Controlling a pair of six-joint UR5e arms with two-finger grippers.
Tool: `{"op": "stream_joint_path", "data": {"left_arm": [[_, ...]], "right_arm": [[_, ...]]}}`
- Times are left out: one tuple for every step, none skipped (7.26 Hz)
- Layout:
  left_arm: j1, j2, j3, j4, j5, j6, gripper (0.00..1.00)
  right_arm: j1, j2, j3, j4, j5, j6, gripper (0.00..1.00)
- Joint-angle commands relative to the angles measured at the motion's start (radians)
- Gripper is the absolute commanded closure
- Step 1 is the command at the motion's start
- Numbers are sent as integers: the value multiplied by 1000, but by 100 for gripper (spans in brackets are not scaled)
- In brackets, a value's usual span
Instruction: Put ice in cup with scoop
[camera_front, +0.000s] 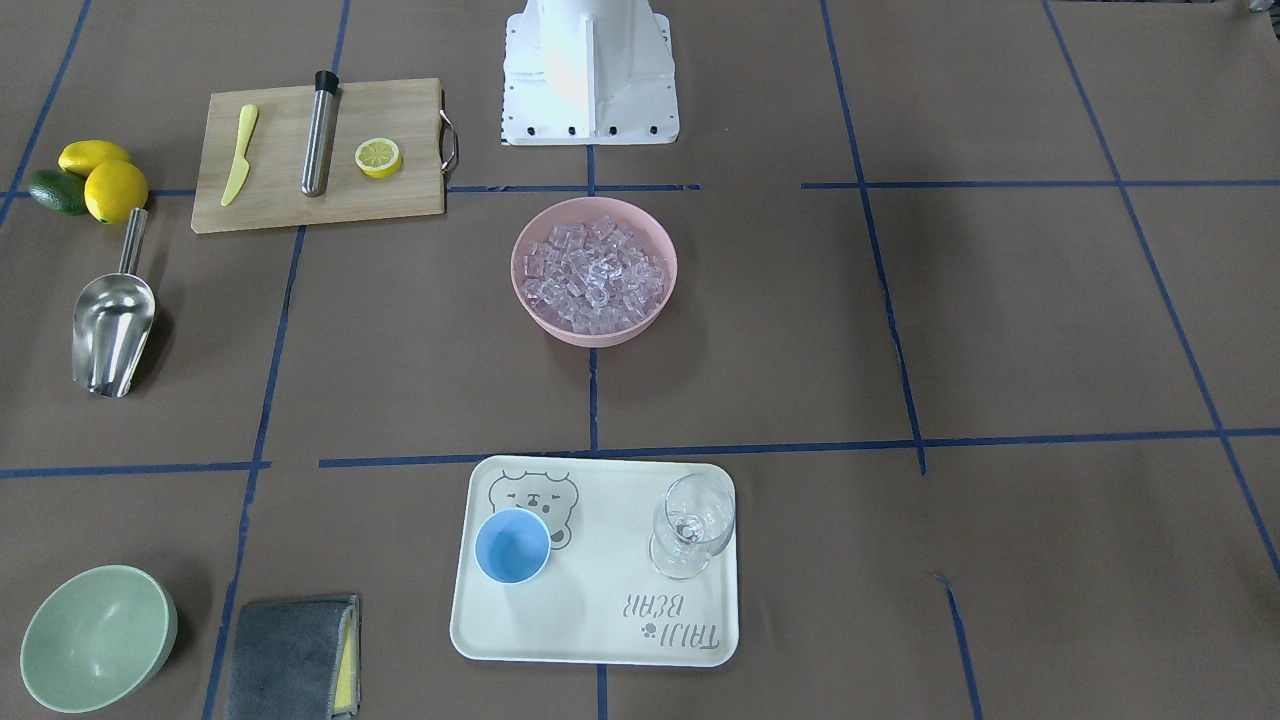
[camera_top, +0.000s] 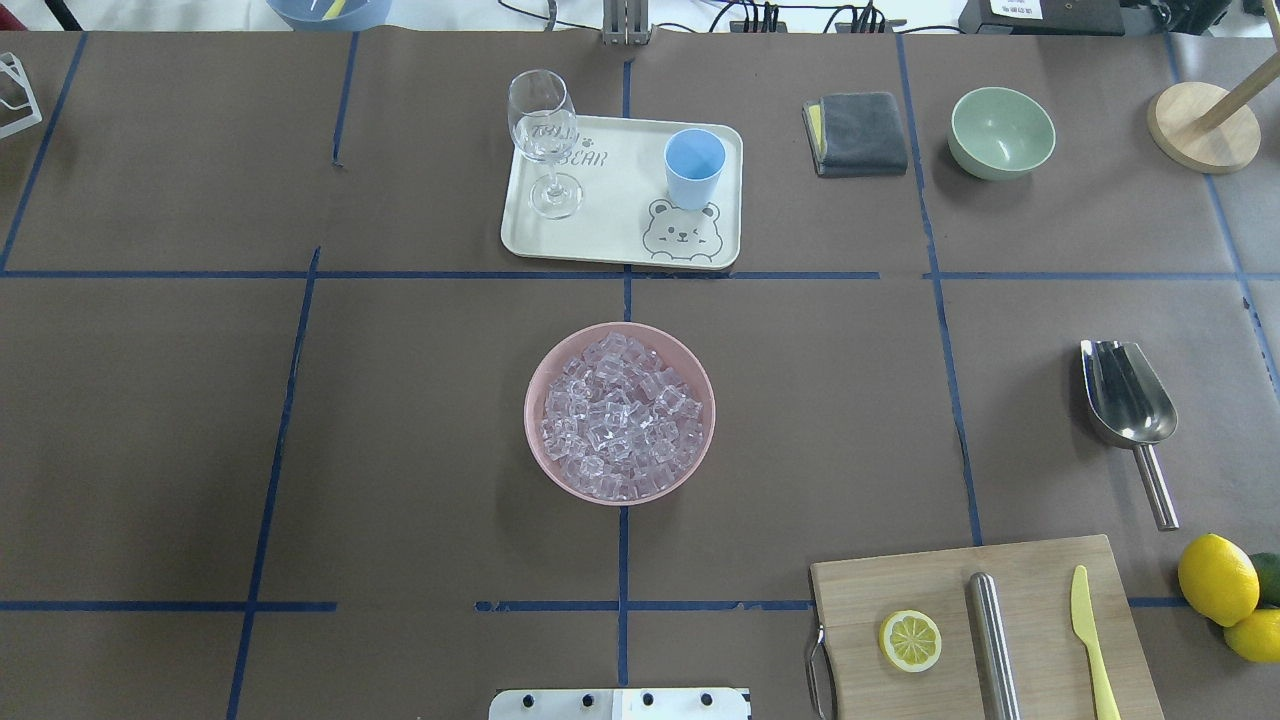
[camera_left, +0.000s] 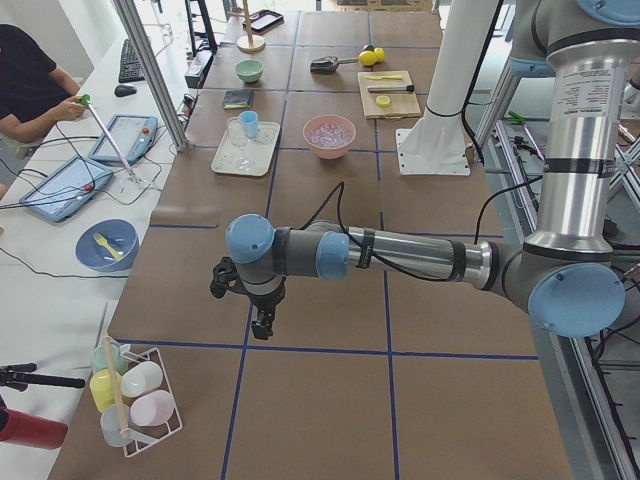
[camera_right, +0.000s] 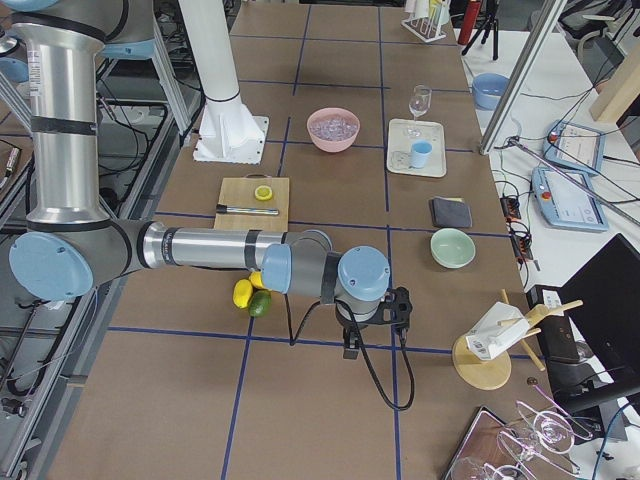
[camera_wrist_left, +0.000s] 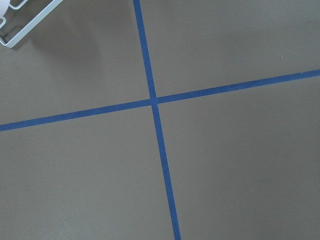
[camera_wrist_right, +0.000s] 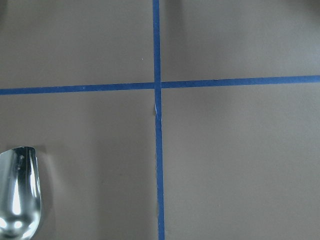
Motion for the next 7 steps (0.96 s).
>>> {"op": "stream_joint_path", "data": {"left_arm": [[0, -1, -2, -4, -4, 1, 0], [0, -6, -9, -7, -2, 3, 0], [2, -12, -21, -28, -2, 3, 0], [2, -14, -25, -82, -5, 1, 0], [3, -18, -25, -135, -10, -4, 0], [8, -35, -25, -180, -11, -2, 0], [32, -52, -25, -227, -11, -2, 0]], "right_arm": [[0, 5, 3, 2, -6, -3, 0], [0, 8, -6, 2, -6, -3, 0], [0, 11, 3, 2, -3, 0, 0], [-1, 17, 5, 2, 1, 3, 0], [-8, 29, 3, 34, 6, 5, 0], [-14, 31, 5, 136, 9, 54, 0], [-64, 97, 3, 191, 6, 159, 0]]}}
